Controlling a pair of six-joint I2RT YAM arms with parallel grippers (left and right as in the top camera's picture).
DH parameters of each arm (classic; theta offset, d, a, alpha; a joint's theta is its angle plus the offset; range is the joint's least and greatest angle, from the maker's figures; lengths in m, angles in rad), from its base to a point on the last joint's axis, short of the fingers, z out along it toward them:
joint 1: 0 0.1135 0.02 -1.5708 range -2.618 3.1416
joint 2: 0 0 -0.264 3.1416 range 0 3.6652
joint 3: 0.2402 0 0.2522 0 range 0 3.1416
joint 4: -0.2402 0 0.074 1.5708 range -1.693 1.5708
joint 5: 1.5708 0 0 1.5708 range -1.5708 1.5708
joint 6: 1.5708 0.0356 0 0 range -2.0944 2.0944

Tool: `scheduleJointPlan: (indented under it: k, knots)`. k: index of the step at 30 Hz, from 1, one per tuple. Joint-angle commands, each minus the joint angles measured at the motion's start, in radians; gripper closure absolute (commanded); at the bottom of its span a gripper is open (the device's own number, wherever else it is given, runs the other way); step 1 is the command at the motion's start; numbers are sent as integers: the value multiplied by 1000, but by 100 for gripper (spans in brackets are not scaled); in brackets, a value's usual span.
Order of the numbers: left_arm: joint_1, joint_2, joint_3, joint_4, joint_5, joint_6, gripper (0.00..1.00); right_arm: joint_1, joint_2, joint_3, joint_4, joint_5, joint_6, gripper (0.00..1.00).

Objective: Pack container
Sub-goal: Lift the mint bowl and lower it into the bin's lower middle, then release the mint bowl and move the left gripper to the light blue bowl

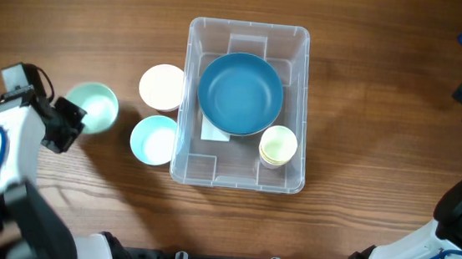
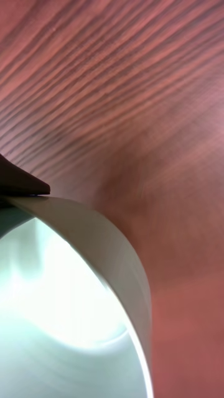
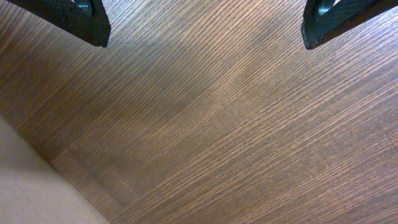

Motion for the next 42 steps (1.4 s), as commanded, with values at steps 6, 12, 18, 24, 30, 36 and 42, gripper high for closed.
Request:
scheduleJointPlan:
  k: [6, 12, 18, 24, 30, 36, 42]
  knots:
    - [-276, -345, 70, -32, 58, 61, 96, -3, 0, 8, 2, 6, -8, 0]
    - [-611, -396, 69, -80, 58, 60, 96, -3, 0, 8, 2, 6, -8, 0]
    - [-843, -341, 69, -94, 53, 28, 96, -3, 0, 8, 2, 6, -8, 0]
    - [-944, -235, 69, -121, 31, 11, 96, -3, 0, 8, 2, 6, -8, 0]
    - [-956, -151, 69, -144, 24, 11, 95, -3, 0, 8, 2, 6, -8, 0]
    - [-956, -145, 69, -180, -10, 11, 94, -3, 0, 8, 2, 6, -8, 0]
    - [-956, -145, 71, -177, -11, 7, 51, -3, 0, 8, 2, 6, -8, 0]
